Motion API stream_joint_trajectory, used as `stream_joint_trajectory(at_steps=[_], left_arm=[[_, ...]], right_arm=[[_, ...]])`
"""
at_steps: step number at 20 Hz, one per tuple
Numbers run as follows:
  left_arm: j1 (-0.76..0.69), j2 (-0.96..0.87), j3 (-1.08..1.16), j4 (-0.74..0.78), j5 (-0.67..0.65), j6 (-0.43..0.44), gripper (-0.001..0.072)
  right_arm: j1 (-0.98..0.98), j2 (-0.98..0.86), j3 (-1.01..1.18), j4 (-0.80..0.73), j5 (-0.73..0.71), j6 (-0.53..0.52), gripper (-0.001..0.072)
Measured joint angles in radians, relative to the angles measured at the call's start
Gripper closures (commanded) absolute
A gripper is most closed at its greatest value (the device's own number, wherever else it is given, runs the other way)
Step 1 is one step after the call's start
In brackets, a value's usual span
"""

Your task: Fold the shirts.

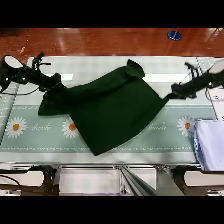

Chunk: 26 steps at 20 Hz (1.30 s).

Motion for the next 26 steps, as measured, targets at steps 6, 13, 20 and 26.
stream_joint_trajectory(at_steps=[6,13,20,26], left_arm=[[0.032,0.296,-0.389,-0.015,-0.004,0.018,0.0682],[0.036,0.549,-0.734,-0.086,0.018,0.022,0.0227],[0.150,0.567,-0.507,0.009,0.030,0.024,0.0201],[0.338,0.497,-0.380,0.141,-0.106,0.066,0.0202]], right_arm=[[0.000,-0.317,0.477,0.082,0.067,0.072,0.0689],[0.000,-0.478,0.677,0.252,0.058,0.158,0.0299],[-0.064,-0.348,0.651,0.122,0.246,0.177,0.0304],[-0.121,0.061,-0.001,0.003,0.150,0.105,0.0304]])
